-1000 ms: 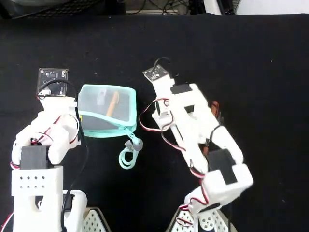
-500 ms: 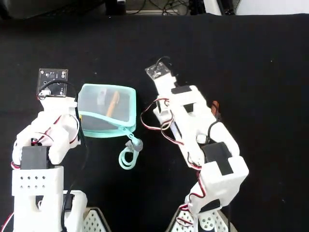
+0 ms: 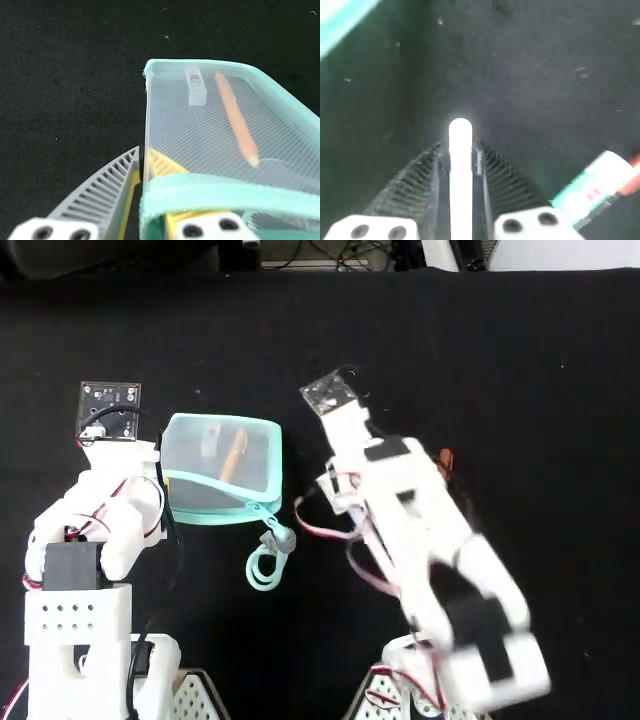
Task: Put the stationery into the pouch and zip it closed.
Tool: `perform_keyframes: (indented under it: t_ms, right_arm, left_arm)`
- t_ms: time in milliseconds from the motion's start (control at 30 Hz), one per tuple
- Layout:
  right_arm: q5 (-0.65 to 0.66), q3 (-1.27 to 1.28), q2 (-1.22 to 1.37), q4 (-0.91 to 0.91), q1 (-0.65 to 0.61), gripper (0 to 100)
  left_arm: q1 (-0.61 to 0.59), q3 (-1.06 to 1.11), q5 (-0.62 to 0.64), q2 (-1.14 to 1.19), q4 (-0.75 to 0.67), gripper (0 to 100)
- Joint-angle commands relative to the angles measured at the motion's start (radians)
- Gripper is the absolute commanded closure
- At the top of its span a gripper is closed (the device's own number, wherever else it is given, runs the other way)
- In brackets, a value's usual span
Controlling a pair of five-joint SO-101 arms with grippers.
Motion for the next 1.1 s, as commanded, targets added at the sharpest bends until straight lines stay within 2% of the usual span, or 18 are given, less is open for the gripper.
perform_keyframes:
  t_ms: [0, 233, 400, 500, 600, 867, 1067]
  right_arm:
    - [0.008, 0.114, -0.400, 0.006, -0.011, 98.6]
    - [0.003, 0.289, -1.127, -0.002, -0.043, 98.6]
    - [0.006, 0.383, -1.524, -0.005, -0.235, 98.6]
    - [0.006, 0.433, -1.682, -0.083, -0.365, 98.6]
    - [0.006, 0.501, -1.735, -0.215, -0.451, 98.6]
    - [0.002, 0.524, -1.673, -0.540, -0.535, 98.6]
    - [0.000, 0.418, -1.543, -0.571, -0.657, 98.6]
  left_arm:
    - [-0.004, -0.005, 0.005, -0.002, -0.018, 97]
    - [-0.004, -0.004, 0.005, -0.002, -0.018, 97]
    - [-0.004, -0.004, 0.005, -0.002, -0.018, 97]
    - [-0.004, -0.004, 0.006, -0.002, -0.018, 97]
    - [-0.004, -0.004, 0.006, -0.002, -0.018, 97]
    - [-0.004, -0.004, 0.006, -0.002, -0.018, 97]
    - [-0.004, -0.005, 0.006, -0.002, -0.023, 97]
